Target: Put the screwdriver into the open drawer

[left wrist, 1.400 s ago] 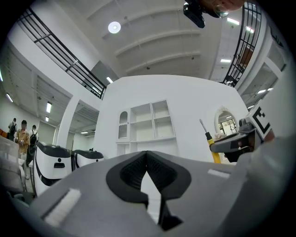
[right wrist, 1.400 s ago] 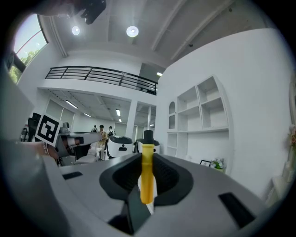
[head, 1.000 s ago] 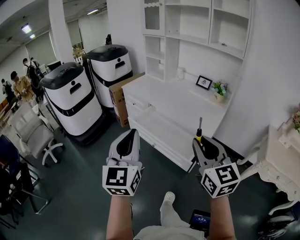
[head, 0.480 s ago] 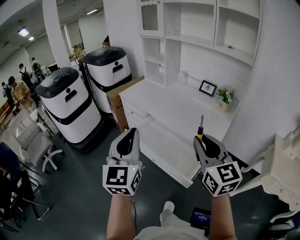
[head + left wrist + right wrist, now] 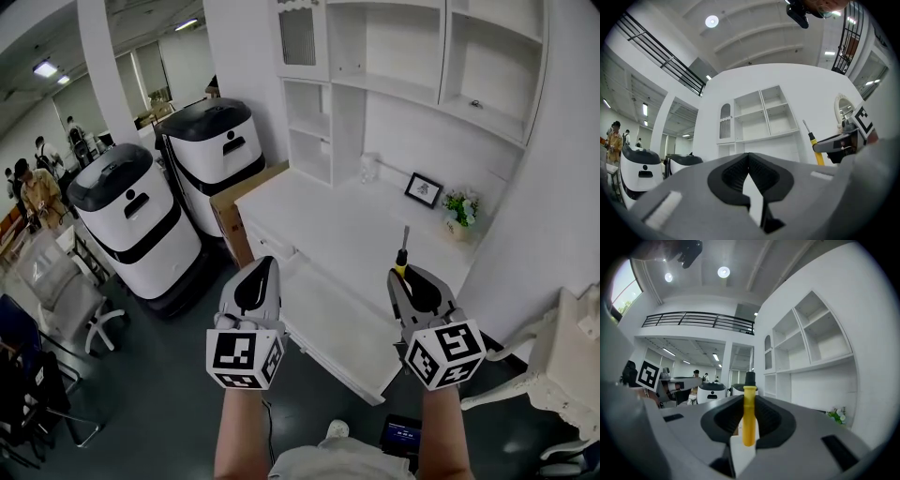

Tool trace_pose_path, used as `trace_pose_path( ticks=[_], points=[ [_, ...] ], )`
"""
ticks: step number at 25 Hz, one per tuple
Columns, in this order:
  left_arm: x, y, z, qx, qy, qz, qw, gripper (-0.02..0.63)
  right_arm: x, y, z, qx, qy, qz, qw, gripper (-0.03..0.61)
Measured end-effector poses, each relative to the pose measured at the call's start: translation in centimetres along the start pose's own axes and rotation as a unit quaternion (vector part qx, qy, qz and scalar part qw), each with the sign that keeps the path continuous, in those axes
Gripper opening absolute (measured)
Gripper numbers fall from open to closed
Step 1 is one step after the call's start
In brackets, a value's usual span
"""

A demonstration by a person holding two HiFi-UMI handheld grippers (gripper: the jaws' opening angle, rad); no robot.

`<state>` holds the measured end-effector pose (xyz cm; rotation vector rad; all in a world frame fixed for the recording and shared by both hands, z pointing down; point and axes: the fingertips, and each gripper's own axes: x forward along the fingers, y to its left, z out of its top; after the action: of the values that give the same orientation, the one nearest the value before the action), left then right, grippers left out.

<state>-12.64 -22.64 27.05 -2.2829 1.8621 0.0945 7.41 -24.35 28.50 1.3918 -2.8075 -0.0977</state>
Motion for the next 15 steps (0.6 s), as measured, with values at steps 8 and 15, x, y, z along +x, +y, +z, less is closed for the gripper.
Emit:
trace_pose_path(
  ticks=[8, 15],
  points=[
    [3.0, 0.1, -1.9, -0.006, 0.013, -0.008, 0.9999, 0.009, 1.9, -1.8, -2.1, 0.008, 0.022, -0.003, 1.0, 0.078],
    [3.7, 0.4, -4.5, -0.02, 0.038, -0.01, 0.999, 0.009, 3.5, -1.8, -4.8, 0.027, 0.055, 0.002, 0.998, 0.078]
  ],
)
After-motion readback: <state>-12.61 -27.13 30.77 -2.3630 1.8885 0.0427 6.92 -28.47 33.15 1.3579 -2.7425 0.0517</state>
